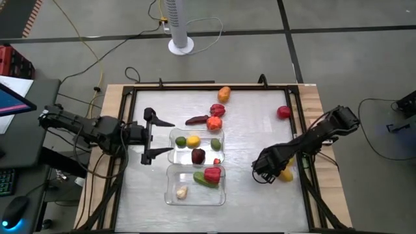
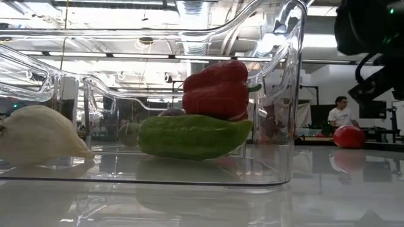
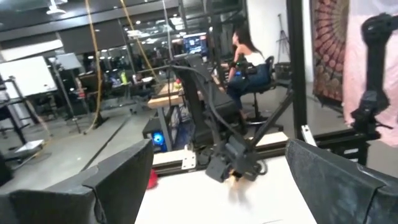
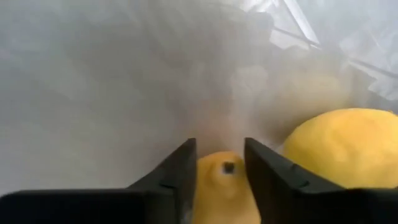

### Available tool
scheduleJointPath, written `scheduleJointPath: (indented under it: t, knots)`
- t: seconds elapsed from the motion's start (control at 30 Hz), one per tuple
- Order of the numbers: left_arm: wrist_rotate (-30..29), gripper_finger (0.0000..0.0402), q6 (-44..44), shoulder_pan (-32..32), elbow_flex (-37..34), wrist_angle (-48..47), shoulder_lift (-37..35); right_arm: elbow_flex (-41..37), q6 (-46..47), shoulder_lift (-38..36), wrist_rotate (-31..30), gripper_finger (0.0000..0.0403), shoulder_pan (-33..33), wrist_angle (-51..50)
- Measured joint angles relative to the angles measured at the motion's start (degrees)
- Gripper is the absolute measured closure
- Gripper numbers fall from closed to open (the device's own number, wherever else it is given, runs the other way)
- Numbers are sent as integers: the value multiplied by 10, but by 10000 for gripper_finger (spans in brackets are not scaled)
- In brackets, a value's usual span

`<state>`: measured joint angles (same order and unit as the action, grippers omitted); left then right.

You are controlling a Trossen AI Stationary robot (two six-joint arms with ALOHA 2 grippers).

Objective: Sort produce into baskets
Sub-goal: Put the lemon into the top transparent bin

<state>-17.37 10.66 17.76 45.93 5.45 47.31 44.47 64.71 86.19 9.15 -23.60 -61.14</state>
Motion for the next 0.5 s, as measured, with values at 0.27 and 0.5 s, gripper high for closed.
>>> scheduleJointPath:
  t: [0.27, 0.5]
  knots:
    - [-30, 49, 0, 0, 0, -19, 0, 44, 9, 0, 0, 340, -11, -3]
    - [-30, 49, -3, 0, 0, -23, 0, 116, -30, 0, -2, 311, -36, -47]
